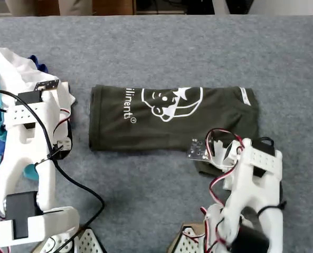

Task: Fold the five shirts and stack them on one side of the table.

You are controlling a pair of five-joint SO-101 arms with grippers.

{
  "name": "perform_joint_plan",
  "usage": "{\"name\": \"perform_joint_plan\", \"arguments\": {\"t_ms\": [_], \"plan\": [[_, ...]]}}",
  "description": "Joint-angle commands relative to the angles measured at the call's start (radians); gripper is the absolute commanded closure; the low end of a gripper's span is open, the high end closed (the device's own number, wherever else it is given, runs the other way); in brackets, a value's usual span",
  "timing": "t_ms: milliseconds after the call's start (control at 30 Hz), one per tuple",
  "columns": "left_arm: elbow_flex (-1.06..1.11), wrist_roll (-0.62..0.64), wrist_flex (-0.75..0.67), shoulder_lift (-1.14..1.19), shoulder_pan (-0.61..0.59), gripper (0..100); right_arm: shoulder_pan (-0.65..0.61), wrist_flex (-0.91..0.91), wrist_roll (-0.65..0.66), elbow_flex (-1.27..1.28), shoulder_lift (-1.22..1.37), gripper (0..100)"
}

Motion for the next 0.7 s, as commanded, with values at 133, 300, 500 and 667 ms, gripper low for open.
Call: {"name": "perform_joint_plan", "arguments": {"t_ms": [133, 300, 500, 667], "plan": [[-0.005, -0.009, 0.008, -0.002, -0.006, 98, 0.015, 0.017, 0.008, -0.013, -0.179, 77.7], [-0.005, -0.009, 0.008, -0.002, -0.014, 98, 0.007, 0.009, 0.009, 0.025, -0.179, 77.9], [-0.005, -0.009, 0.009, -0.002, -0.009, 98, 0.007, -0.114, 0.009, 0.110, -0.177, 84.2], [-0.005, -0.009, 0.009, -0.002, -0.009, 98, 0.005, -0.238, 0.009, 0.196, -0.177, 86.4]]}}
